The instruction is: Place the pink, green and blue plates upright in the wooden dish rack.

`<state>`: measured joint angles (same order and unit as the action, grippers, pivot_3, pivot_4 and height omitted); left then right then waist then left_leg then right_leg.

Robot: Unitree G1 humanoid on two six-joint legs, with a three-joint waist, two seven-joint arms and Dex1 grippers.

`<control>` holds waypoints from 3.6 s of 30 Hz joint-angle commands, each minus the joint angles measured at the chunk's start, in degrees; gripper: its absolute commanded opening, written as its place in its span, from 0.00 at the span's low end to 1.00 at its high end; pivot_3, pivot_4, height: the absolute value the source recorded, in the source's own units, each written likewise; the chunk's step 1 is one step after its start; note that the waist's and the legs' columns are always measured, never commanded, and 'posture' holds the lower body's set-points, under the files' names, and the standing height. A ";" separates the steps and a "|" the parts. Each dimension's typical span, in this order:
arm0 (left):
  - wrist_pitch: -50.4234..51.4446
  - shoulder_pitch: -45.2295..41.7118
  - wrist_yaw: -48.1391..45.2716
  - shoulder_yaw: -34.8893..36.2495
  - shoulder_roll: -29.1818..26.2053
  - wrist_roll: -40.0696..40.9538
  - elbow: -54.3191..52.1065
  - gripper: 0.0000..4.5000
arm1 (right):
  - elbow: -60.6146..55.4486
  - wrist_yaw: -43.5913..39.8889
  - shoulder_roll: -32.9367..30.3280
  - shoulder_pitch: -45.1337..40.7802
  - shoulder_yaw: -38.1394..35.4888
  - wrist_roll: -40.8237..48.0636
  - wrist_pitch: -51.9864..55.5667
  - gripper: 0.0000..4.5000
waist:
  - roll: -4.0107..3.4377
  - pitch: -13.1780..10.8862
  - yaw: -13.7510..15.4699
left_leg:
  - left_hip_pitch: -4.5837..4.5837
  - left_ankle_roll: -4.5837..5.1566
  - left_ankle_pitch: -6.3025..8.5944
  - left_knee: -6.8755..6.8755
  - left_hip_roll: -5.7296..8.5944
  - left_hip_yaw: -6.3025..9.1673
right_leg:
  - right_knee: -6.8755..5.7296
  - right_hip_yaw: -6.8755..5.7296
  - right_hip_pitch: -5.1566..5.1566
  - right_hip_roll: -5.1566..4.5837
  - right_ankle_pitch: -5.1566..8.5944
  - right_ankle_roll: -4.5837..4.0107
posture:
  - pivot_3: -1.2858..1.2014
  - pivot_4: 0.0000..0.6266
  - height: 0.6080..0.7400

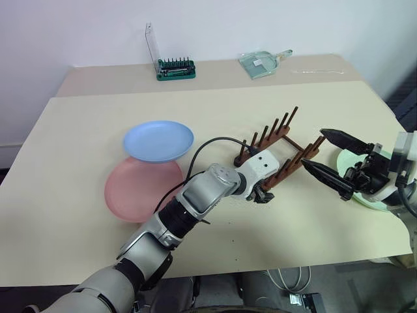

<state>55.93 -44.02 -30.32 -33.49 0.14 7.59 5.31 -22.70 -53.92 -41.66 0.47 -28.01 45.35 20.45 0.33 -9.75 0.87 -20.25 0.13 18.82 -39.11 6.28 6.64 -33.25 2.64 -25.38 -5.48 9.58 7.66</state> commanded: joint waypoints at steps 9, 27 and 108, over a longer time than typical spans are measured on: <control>-0.91 -0.57 0.13 0.73 0.21 -1.64 -0.67 0.18 | -3.01 1.10 -0.77 0.58 -2.55 1.38 -0.39 1.00 | -0.03 0.03 0.04 | 0.10 0.21 0.12 -0.01 0.01 0.00 | 0.01 0.00 0.10 -0.01 0.00 0.01 | 0.52 0.24 0.96; -31.70 -11.90 -27.34 9.37 -8.37 1.78 18.83 0.18 | -3.56 1.81 -1.40 0.73 -4.83 5.27 1.06 1.00 | -0.03 0.02 0.04 | -0.03 -0.05 -0.03 -0.01 0.01 -0.01 | 0.03 -0.01 -0.02 -0.02 0.00 0.01 | 0.52 0.24 0.96; -29.53 -4.75 -16.19 -3.10 -9.39 -17.89 10.53 0.01 | 37.51 4.27 -8.74 -11.59 26.11 -49.38 -31.10 0.00 | -0.05 0.05 -0.14 | 0.25 -0.05 -0.04 -0.07 0.01 -0.10 | -0.01 0.06 0.23 0.02 -0.02 0.02 | 0.52 0.24 0.96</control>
<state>27.42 -47.79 -47.94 -37.39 -9.70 -8.81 15.19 12.91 -51.15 -50.57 -10.02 -2.54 -2.16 -8.88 0.29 -9.71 0.73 -20.00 0.07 18.78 -39.18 6.31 6.53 -33.26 2.70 -25.14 -5.46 9.55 7.68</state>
